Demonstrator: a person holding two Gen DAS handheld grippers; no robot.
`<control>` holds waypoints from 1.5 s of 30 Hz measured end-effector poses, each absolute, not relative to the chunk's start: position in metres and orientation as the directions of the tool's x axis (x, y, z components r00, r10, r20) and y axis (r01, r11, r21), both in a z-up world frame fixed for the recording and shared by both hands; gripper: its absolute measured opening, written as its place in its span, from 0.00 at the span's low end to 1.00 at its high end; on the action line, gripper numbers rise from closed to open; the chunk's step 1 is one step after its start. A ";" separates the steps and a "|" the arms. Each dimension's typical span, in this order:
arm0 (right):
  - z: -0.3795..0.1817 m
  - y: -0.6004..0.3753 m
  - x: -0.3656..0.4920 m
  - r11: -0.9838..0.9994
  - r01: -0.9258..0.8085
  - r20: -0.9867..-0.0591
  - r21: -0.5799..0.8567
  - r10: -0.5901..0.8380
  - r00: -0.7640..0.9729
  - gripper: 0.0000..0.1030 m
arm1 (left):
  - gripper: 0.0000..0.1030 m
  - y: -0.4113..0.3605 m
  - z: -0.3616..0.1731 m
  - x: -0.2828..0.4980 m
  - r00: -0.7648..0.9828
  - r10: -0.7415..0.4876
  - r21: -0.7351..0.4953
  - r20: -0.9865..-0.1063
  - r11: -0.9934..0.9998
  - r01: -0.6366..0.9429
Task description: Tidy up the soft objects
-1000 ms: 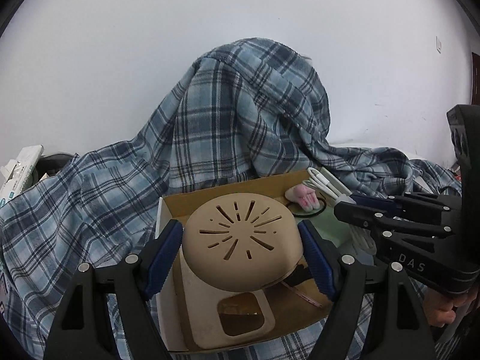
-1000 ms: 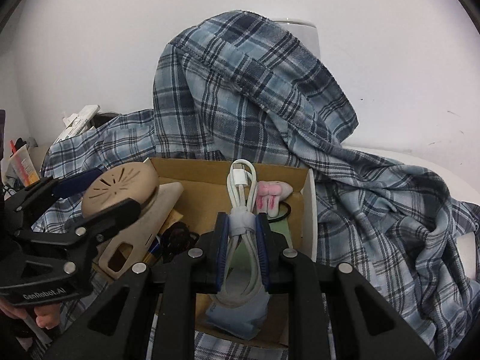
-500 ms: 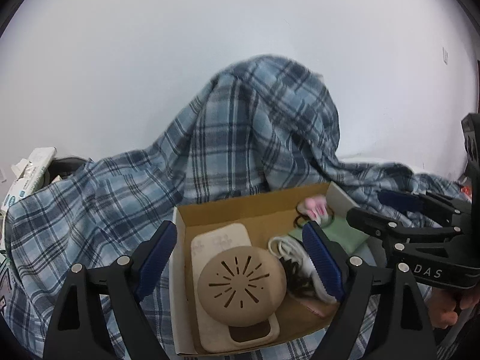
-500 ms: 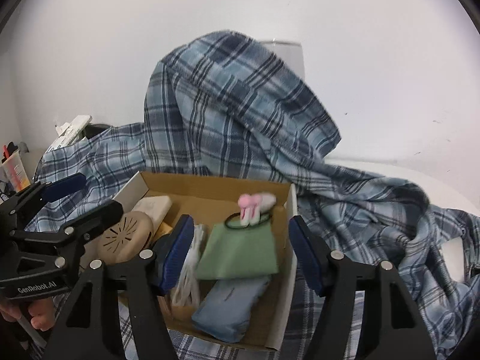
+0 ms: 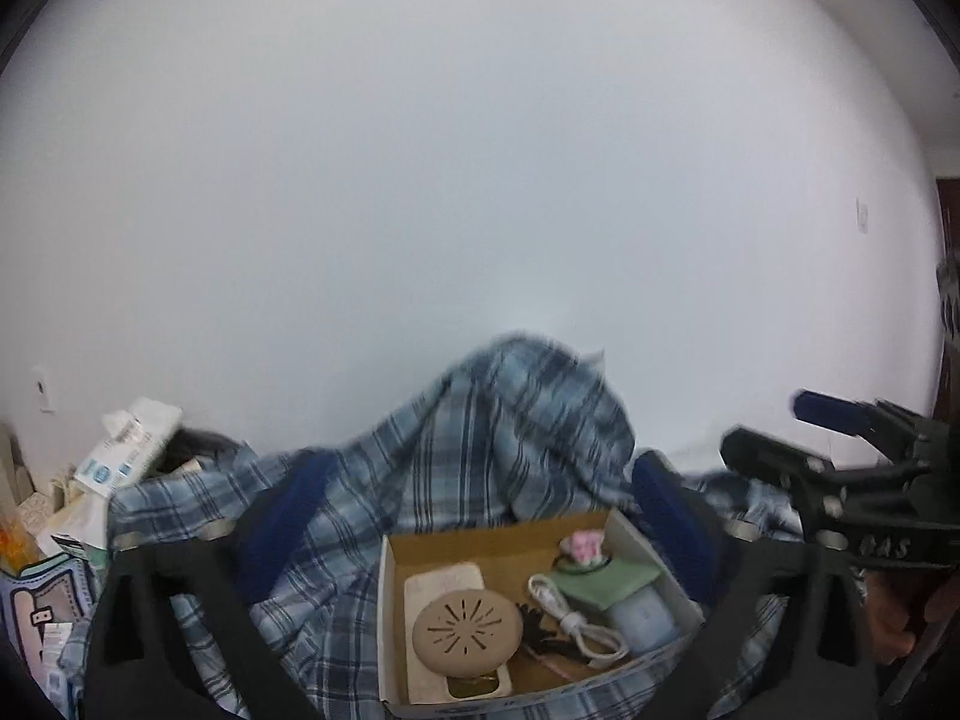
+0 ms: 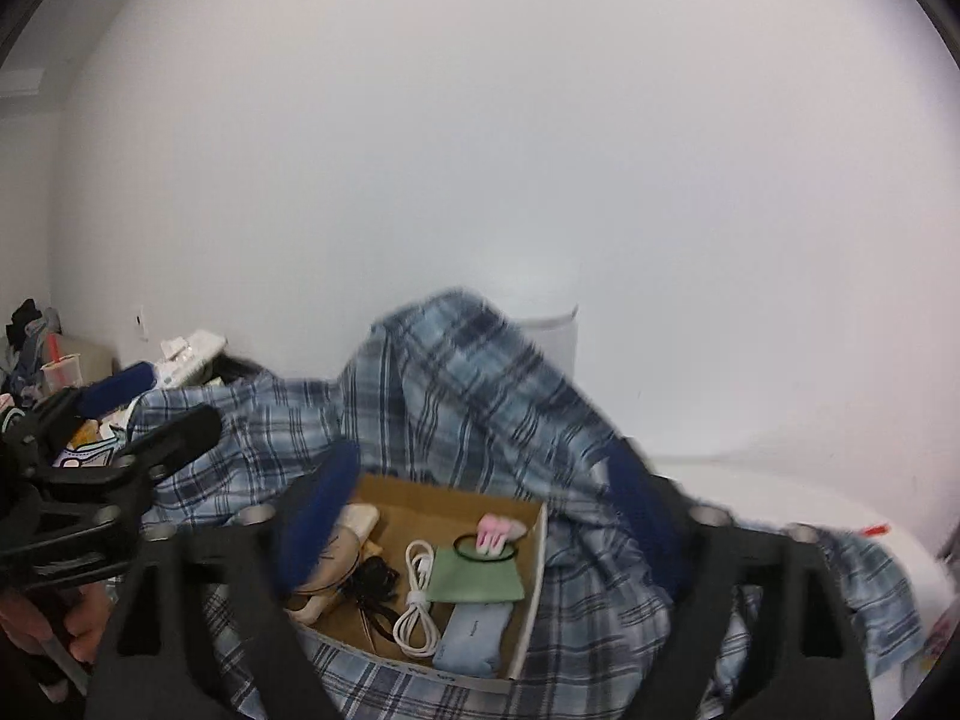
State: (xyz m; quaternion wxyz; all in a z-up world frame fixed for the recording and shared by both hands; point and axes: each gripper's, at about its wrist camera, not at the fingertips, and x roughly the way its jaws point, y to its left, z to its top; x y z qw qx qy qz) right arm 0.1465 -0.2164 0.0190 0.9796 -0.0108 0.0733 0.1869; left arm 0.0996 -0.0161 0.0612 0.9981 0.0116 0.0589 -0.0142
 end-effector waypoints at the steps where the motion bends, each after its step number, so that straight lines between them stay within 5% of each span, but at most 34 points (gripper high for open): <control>1: 0.022 -0.219 0.136 0.935 -0.356 -0.117 -0.001 0.353 0.928 1.00 | 1.00 -0.016 0.065 0.088 0.996 -0.015 0.020 -0.085 1.000 0.017; 5: 0.026 -0.227 0.106 0.947 -0.321 -0.049 0.021 0.321 0.946 1.00 | 1.00 -0.014 0.073 0.056 1.000 -0.013 0.001 -0.021 1.000 0.013; 12: 0.024 -0.232 0.068 0.948 -0.318 0.005 -0.010 0.318 0.948 1.00 | 1.00 -0.016 0.066 0.030 0.997 -0.041 0.003 -0.067 0.999 0.042; 20: 0.006 -0.240 0.041 0.948 -0.319 0.039 -0.006 0.319 0.947 1.00 | 1.00 -0.018 0.039 0.002 1.000 0.026 0.061 -0.005 0.998 -0.026; 45: -0.049 -0.240 0.053 0.952 -0.304 -0.040 -0.042 0.302 0.952 1.00 | 1.00 -0.018 0.000 0.021 0.997 0.017 0.068 -0.081 0.998 -0.012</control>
